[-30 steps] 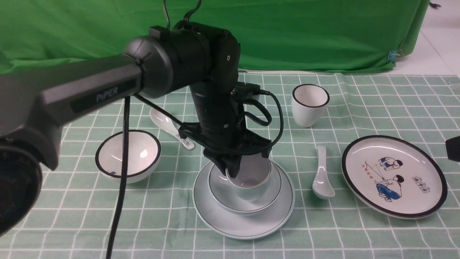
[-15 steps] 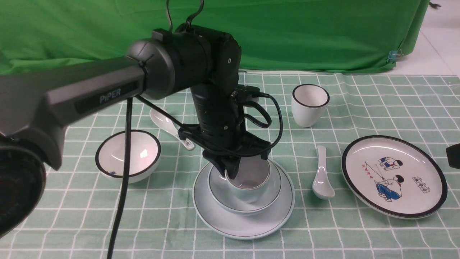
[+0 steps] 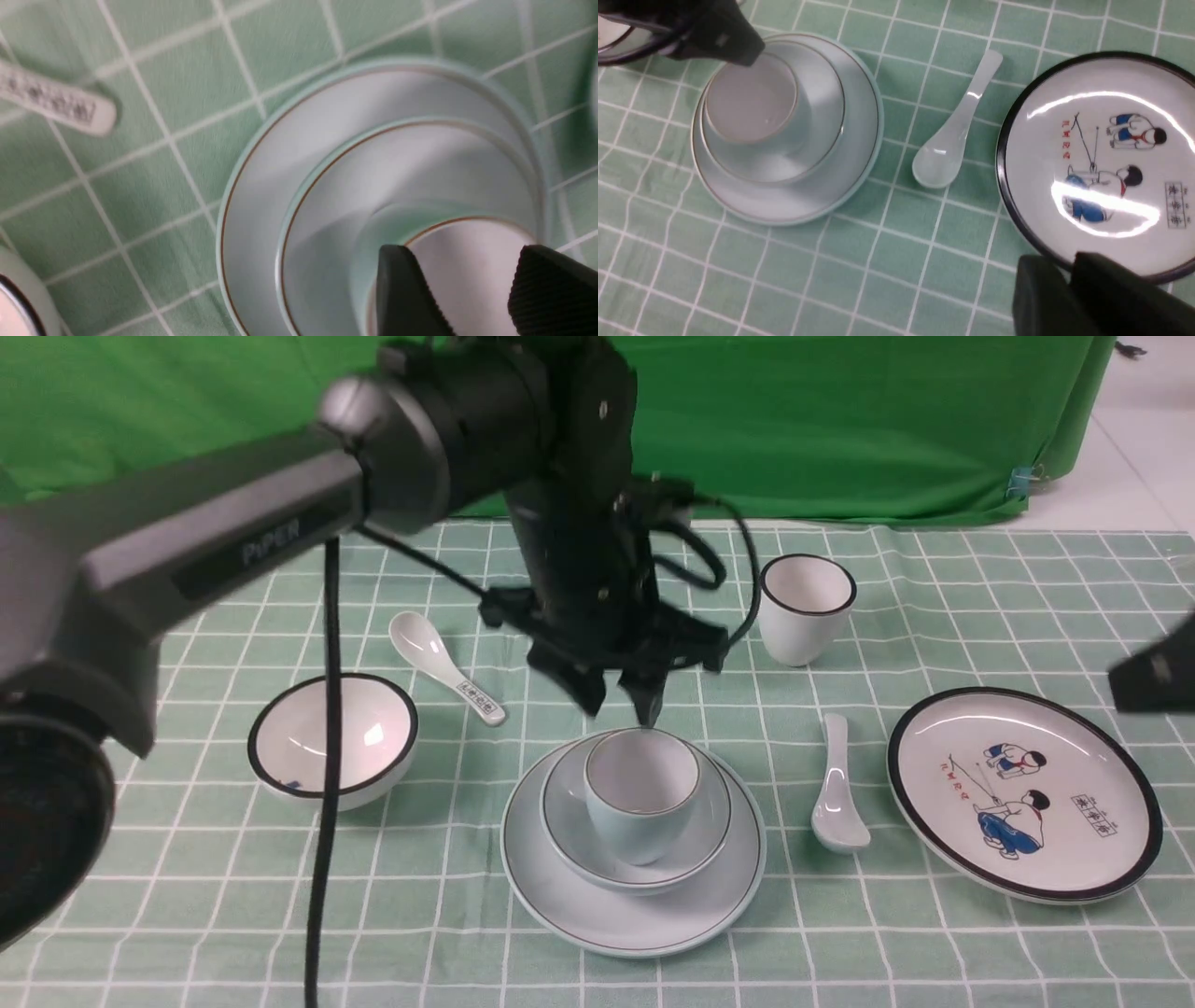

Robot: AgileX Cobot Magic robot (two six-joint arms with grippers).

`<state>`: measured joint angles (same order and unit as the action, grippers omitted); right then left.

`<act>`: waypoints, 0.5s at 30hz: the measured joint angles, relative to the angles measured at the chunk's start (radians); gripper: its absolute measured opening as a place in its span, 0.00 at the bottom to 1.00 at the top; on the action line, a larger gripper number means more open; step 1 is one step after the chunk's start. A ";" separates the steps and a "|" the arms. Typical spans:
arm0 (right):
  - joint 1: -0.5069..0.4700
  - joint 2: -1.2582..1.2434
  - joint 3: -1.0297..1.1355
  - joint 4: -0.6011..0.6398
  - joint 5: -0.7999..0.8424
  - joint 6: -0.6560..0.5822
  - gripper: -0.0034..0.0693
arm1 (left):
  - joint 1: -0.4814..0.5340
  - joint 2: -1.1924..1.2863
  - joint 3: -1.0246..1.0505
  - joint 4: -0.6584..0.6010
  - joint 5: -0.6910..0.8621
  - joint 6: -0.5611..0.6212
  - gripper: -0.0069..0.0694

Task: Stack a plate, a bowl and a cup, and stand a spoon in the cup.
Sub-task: Use the left arm to put the blue teacup into the blue rice bowl in the middle, then use the right arm to grab a blue soup spoon

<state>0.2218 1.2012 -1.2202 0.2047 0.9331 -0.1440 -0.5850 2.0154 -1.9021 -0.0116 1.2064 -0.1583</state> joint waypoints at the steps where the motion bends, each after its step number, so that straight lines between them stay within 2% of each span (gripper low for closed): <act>1: 0.002 0.048 -0.035 0.000 0.008 0.000 0.24 | 0.000 -0.025 -0.008 0.003 0.001 0.007 0.41; 3: 0.008 0.133 -0.086 -0.001 0.015 0.000 0.26 | 0.000 -0.083 -0.006 0.012 0.002 0.024 0.30; 4: 0.009 0.133 -0.092 -0.002 0.015 0.000 0.27 | 0.000 -0.092 -0.005 0.012 0.002 0.026 0.28; 5: 0.019 0.199 -0.127 -0.006 0.016 0.000 0.32 | 0.000 -0.159 0.016 0.017 0.001 0.034 0.18; 6: 0.032 0.257 -0.152 -0.014 0.018 0.000 0.36 | 0.000 -0.226 0.041 0.022 0.000 0.038 0.14; 10: 0.082 0.416 -0.198 -0.069 -0.018 0.004 0.47 | 0.000 -0.448 0.197 0.025 -0.010 0.040 0.10; 15: 0.127 0.619 -0.267 -0.135 -0.093 0.075 0.51 | 0.000 -0.697 0.487 0.027 -0.127 0.044 0.10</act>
<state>0.3485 1.8203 -1.4867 0.0696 0.8404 -0.0693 -0.5850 1.3182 -1.4154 0.0151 1.0794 -0.1148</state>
